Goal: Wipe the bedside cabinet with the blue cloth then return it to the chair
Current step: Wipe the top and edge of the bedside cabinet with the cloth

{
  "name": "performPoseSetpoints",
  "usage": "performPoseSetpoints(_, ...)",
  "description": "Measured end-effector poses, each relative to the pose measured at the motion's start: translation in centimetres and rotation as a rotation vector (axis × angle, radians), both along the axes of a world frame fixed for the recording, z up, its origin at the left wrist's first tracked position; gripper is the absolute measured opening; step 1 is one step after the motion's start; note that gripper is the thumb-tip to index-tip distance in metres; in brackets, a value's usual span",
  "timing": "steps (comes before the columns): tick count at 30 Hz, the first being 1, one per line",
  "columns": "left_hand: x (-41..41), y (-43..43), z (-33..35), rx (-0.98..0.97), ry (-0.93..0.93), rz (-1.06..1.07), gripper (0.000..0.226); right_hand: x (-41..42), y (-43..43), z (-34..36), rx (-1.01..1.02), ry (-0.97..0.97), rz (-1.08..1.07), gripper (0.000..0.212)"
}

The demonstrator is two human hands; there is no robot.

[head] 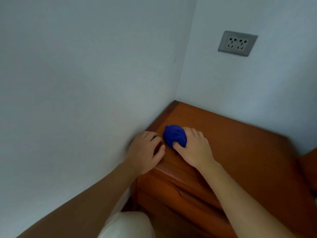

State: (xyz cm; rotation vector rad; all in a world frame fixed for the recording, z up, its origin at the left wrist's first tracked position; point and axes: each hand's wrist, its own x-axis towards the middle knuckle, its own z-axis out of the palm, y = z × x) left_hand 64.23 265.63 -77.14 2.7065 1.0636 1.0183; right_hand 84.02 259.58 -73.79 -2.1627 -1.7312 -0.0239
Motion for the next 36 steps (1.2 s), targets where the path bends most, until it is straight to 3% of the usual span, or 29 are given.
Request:
performPoseSetpoints(13, -0.2, 0.2, -0.9, 0.028, -0.073, -0.009, 0.032, 1.7, 11.2, 0.1, -0.043, -0.028, -0.091, 0.068)
performPoseSetpoints(17, -0.1, 0.1, -0.8, 0.031, -0.088, -0.007, 0.032, 1.7, 10.3, -0.2, -0.006, -0.033, -0.03, 0.065)
performPoseSetpoints(23, -0.1, 0.0, -0.8, 0.02, -0.082, -0.003, 0.031, 2.3, 7.2, -1.0, -0.011, -0.027, 0.226, 0.069)
performPoseSetpoints(30, -0.1, 0.1, -1.0, 0.033, -0.069, 0.005, 0.032, 0.9, 10.4, -0.3, 0.012, -0.013, 0.073, 0.06)
performPoseSetpoints(36, -0.1, 0.0, -0.9, 0.03, -0.045, 0.011, 0.031, 0.8, 8.9, -0.1, -0.011, 0.024, 0.108, 0.062)
